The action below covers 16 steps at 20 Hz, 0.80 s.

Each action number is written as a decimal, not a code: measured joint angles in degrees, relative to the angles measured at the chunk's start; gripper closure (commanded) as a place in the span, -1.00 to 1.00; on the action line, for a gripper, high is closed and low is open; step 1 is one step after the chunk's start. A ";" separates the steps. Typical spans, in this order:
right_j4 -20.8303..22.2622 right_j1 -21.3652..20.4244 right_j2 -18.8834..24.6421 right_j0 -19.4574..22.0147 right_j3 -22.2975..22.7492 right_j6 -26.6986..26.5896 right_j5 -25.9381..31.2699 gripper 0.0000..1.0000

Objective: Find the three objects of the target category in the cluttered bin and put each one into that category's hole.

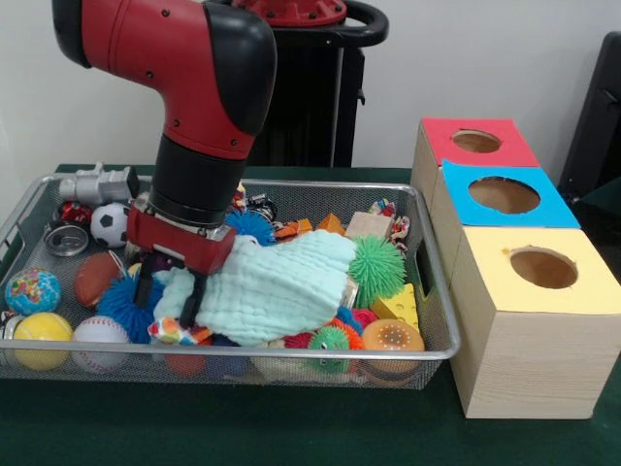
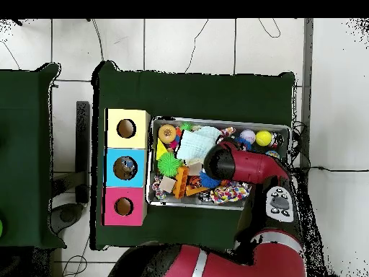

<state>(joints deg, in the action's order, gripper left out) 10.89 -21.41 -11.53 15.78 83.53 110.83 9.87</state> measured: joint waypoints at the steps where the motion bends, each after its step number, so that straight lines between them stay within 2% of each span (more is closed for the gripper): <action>1: -1.12 0.02 -0.28 -0.19 0.43 0.18 0.03 -1.00; 7: -9.16 0.02 -2.69 -2.57 2.85 3.07 1.38 -1.00; 8: -11.94 0.01 -3.59 -3.84 3.63 4.53 2.72 -1.00; 16: -19.69 -0.14 -6.05 -8.36 5.09 9.22 9.47 -1.00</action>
<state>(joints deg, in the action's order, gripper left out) -8.80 -21.55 -17.57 7.42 88.61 120.05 19.35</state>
